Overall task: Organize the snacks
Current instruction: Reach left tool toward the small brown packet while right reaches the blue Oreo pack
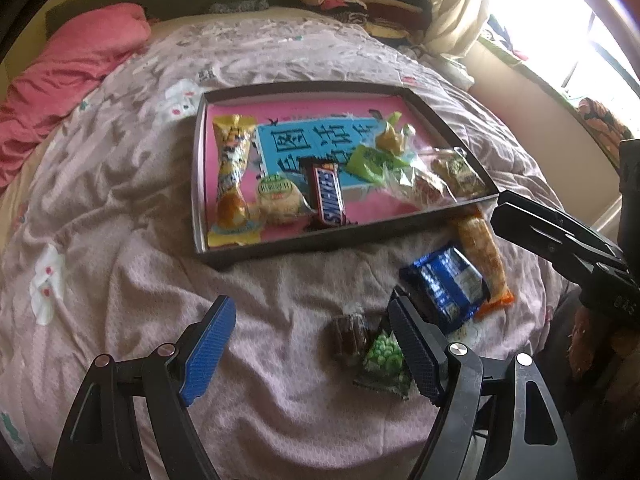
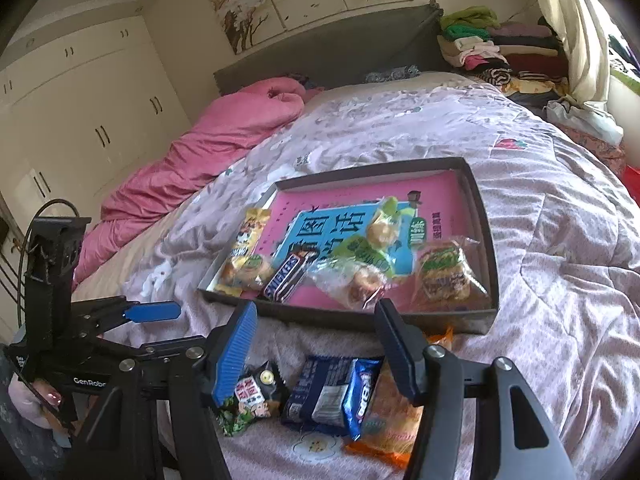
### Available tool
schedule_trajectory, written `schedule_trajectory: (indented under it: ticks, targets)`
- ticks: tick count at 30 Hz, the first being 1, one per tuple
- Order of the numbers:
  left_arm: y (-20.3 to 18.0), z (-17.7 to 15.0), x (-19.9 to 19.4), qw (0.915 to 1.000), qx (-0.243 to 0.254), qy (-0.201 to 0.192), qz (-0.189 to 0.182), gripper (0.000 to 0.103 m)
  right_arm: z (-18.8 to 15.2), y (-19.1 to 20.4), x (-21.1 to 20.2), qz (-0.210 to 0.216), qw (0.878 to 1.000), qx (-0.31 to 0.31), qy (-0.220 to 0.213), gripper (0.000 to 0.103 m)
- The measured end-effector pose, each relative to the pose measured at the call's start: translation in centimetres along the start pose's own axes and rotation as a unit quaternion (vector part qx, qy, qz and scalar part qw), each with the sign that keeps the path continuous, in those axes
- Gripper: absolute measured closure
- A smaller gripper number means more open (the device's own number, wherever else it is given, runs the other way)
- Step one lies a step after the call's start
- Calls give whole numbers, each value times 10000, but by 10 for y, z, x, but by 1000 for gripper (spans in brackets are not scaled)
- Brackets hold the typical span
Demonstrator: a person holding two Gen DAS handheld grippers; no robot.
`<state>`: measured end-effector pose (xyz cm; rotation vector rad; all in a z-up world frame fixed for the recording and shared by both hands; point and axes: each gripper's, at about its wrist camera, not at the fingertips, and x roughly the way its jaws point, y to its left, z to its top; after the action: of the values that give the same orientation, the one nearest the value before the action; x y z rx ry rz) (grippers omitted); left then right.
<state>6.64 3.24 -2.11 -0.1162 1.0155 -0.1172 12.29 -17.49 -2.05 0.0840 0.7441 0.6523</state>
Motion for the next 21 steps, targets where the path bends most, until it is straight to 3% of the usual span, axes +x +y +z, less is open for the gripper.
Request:
schedule_trajectory:
  ticks: [12, 21]
  targets:
    - [-3, -14, 20, 9990, -54, 418, -167, 23, -17, 8, -2, -56, 9994, -105, 339, 42]
    - [2, -15, 30, 9983, -225, 505, -202, 23, -28, 19, 8, -153, 9968, -364, 698, 42]
